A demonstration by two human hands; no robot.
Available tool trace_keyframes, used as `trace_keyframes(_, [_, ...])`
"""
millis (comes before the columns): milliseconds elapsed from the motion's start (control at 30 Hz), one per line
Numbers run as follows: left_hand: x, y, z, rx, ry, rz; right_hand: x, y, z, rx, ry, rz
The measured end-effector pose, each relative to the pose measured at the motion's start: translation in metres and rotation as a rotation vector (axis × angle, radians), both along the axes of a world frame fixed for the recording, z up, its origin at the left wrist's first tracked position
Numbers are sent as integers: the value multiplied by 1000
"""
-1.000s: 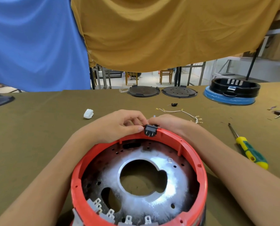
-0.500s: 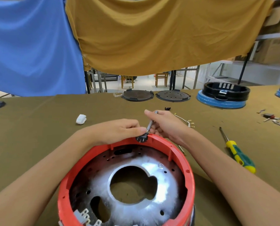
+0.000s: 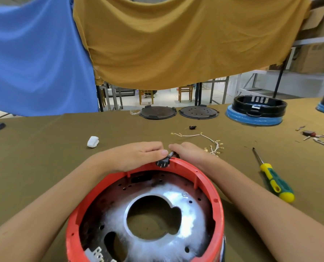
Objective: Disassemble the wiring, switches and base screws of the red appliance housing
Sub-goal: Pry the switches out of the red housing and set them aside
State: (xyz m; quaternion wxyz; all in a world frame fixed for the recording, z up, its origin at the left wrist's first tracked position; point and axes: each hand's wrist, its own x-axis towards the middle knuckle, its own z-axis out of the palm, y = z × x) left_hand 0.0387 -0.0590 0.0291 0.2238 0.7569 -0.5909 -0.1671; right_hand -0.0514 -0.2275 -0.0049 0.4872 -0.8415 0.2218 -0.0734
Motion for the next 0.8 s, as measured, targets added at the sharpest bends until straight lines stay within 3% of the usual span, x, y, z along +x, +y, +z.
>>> trace_keyframes(167, [-1, 0, 1, 6, 10, -8, 4, -1, 3, 34, -307, 7])
trace_keyframes(333, [-1, -1, 1, 6, 18, -12, 5, -7, -7, -114, 0, 51])
trace_keyframes(567, [0, -1, -2, -16, 43, -26, 16, -4, 0, -248, 172, 123])
trace_keyframes(633, [0, 0, -2, -17, 51, -26, 16, -4, -5, -254, 104, 126])
trace_keyframes(800, [3, -1, -3, -12, 61, -38, 7, -7, -8, -34, -289, 31])
